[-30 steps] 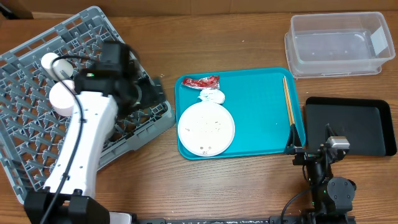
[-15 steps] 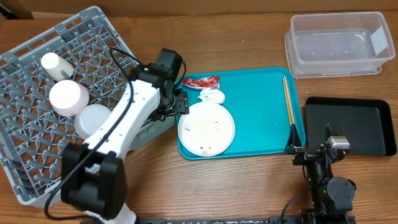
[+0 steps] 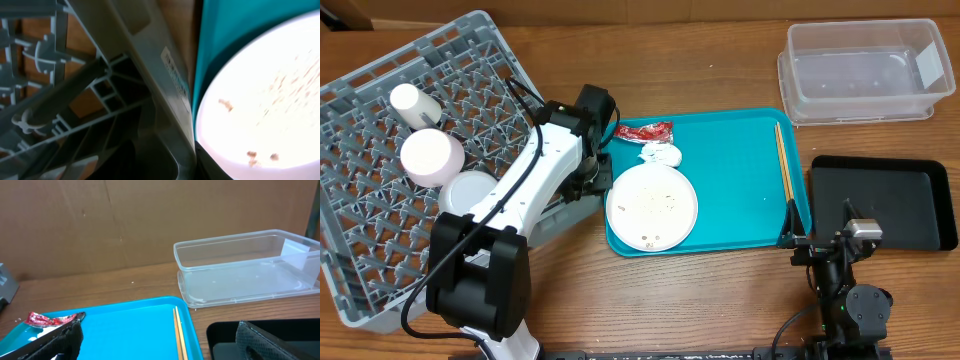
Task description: Sort waste into correct bins and load items into the dishwasher
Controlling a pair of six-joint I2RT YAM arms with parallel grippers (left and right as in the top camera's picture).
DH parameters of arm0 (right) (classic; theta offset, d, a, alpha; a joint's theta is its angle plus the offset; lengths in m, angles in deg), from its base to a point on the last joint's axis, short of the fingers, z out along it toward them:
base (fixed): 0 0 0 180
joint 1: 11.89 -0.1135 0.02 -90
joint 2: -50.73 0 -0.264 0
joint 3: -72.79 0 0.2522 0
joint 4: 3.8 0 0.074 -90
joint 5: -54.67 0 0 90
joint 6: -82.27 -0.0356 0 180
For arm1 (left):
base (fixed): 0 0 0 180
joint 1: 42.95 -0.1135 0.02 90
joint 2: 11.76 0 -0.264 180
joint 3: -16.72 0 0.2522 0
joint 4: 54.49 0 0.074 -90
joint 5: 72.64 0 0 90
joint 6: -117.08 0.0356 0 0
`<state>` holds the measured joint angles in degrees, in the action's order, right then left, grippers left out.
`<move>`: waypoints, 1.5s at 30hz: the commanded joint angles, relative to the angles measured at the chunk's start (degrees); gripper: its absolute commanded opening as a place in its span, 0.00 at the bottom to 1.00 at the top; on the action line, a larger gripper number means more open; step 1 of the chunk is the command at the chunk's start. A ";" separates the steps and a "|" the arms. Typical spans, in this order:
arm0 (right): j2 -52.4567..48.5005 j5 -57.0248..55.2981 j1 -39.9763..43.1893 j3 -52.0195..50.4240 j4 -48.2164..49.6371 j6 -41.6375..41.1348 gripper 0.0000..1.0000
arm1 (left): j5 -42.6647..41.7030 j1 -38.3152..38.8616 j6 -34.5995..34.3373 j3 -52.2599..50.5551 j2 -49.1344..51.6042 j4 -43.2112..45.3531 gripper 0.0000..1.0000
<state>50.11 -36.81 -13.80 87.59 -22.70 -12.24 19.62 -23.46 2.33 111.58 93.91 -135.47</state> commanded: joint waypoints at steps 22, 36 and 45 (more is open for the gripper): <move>0.46 0.11 0.17 -0.59 0.39 -0.20 1.00 | 17.40 0.37 -21.22 -0.37 1.44 -29.59 0.74; 0.46 0.11 0.15 -0.59 0.39 -0.20 1.00 | 6.43 -0.42 -13.77 19.61 1.36 -18.16 0.99; 0.46 0.11 0.15 -0.59 0.39 -0.20 1.00 | 13.20 -8.02 -21.42 22.18 3.08 0.46 0.81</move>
<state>50.08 -36.81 -13.80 87.59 -22.68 -12.22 29.43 -28.21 -15.22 132.52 95.38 -137.55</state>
